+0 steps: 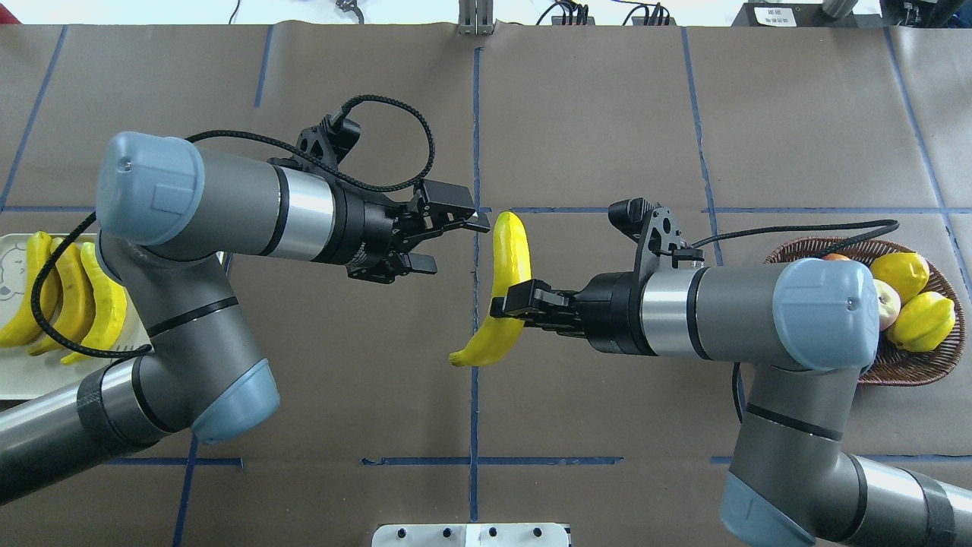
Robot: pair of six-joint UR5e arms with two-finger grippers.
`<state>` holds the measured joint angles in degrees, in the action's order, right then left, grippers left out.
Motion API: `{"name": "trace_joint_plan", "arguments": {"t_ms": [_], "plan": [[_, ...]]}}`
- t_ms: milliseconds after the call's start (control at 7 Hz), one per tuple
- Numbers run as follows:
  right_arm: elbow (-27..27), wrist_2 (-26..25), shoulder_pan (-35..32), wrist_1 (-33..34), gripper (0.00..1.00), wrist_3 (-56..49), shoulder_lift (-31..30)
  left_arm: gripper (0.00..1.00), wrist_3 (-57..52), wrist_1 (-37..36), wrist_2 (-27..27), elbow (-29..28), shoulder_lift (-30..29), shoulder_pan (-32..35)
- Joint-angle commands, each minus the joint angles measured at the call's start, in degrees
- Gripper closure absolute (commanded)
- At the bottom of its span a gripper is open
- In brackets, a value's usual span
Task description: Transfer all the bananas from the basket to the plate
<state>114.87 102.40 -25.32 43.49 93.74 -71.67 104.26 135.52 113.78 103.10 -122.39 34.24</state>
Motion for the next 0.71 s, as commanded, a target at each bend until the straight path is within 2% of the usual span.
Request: {"name": "trace_joint_plan", "arguments": {"t_ms": [0,571], "plan": [[0.1,-0.1,0.2,-0.2,0.97,-2.7,0.0,0.01,0.1,0.0,-0.1,-2.2,-1.8,0.0],[0.1,-0.1,0.2,-0.5,0.97,-3.9,0.1,0.01,0.1,0.0,-0.2,-6.8,-5.6,-2.3]]}}
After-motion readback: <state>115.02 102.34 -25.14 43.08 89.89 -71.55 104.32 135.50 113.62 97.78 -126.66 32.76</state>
